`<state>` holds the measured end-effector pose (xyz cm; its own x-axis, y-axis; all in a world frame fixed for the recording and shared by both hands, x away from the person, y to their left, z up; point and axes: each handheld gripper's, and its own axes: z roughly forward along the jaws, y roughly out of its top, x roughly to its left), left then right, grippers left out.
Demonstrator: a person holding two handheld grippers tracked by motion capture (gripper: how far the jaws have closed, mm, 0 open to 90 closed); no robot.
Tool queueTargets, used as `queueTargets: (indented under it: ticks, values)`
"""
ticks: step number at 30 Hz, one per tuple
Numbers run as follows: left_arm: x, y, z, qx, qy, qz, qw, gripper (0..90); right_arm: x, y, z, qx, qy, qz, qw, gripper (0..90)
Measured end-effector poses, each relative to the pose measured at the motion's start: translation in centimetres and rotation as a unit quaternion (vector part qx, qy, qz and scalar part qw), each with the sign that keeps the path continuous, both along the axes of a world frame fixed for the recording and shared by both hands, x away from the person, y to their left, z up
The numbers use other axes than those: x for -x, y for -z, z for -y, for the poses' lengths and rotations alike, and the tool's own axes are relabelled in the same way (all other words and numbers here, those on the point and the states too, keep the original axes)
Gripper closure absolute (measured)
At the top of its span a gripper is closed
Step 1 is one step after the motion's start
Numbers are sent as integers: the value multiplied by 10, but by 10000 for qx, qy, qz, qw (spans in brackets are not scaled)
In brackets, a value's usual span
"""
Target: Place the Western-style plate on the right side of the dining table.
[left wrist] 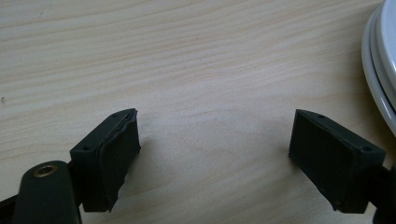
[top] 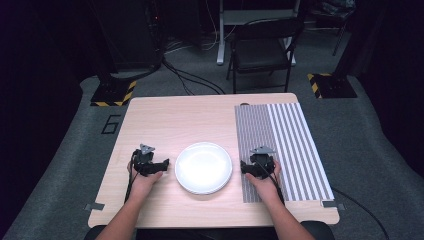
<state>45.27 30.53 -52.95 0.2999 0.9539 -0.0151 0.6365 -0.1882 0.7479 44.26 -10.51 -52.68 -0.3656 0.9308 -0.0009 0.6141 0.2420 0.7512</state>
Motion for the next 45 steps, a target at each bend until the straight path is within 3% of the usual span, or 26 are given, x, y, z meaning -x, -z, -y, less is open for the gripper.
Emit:
queueTargets:
  ticks: [23, 31, 37, 43, 45]
  values:
    - [1, 0, 0, -12, 24, -6, 10000, 151, 0, 0, -1, -30, 67, -14, 10000, 241]
    - [1, 0, 0, 4, -77, 19, 10000, 178, 0, 0, 0, -49, 79, 3, 10000, 246]
    - [1, -3, -3, 0, -150, -21, 9999, 278, 0, -1, 1, -95, 119, -16, 9999, 286]
    - [2, -8, -5, 193, -286, -155, 9993, 361, -2, -8, 10, -494, 259, -240, 9982, 352]
    - [2, -8, -5, 219, -314, -155, 9991, 380, -1, -9, 10, -474, 261, -226, 9983, 359]
